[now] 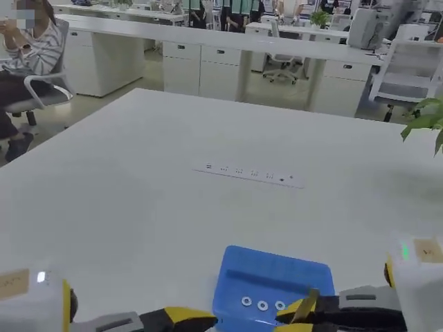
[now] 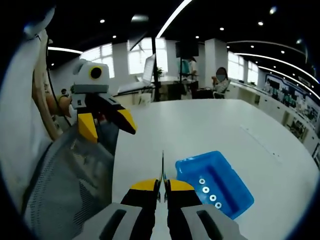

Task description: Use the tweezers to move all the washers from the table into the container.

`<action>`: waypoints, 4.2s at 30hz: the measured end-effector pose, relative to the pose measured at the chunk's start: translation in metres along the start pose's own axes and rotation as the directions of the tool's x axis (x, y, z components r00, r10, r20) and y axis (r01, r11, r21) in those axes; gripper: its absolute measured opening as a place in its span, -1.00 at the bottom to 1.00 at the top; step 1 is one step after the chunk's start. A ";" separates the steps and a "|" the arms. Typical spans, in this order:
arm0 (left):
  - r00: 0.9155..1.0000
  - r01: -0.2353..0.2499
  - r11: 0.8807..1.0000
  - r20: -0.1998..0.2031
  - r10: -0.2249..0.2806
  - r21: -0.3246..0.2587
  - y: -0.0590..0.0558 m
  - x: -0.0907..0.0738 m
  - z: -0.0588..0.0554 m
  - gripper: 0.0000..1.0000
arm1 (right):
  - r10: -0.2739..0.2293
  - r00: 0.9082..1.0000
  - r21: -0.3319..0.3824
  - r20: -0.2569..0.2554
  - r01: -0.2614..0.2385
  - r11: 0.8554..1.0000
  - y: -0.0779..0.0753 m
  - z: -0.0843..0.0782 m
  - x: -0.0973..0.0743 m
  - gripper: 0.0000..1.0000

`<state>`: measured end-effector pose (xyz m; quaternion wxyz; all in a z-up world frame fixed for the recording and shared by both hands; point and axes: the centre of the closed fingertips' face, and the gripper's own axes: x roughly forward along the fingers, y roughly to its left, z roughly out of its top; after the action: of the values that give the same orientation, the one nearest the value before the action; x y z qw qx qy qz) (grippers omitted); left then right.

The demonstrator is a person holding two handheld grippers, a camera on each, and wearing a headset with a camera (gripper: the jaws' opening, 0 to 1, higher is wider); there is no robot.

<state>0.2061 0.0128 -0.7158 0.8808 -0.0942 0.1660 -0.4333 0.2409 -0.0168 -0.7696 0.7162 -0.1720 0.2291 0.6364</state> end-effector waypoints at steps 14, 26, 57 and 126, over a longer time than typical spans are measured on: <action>0.970 0.196 0.972 -0.171 -0.173 0.130 -0.036 0.021 -0.012 -0.72 | 0.115 0.985 -0.121 -0.132 -0.131 0.984 0.055 -0.029 -0.005 -0.93; 0.922 0.333 0.931 -0.258 -0.287 0.152 -0.066 0.034 -0.021 -0.88 | 0.134 0.970 -0.182 -0.202 -0.171 0.968 0.071 -0.040 -0.002 -0.93; 0.807 0.375 0.861 -0.578 -0.122 0.342 -0.016 0.035 -0.096 -1.00 | 0.064 0.955 -0.123 -0.290 -0.103 0.987 0.054 -0.090 0.026 -0.90; 0.952 -0.228 0.941 -0.148 0.270 0.249 0.042 -0.010 -0.041 0.46 | -0.541 0.818 0.198 0.195 0.508 0.838 -0.012 -0.070 -0.127 0.80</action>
<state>0.2157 0.0457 -0.7650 0.9149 0.0691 0.2046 -0.3411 0.2348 -0.1614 -0.7591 0.8964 -0.0995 0.1265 0.4129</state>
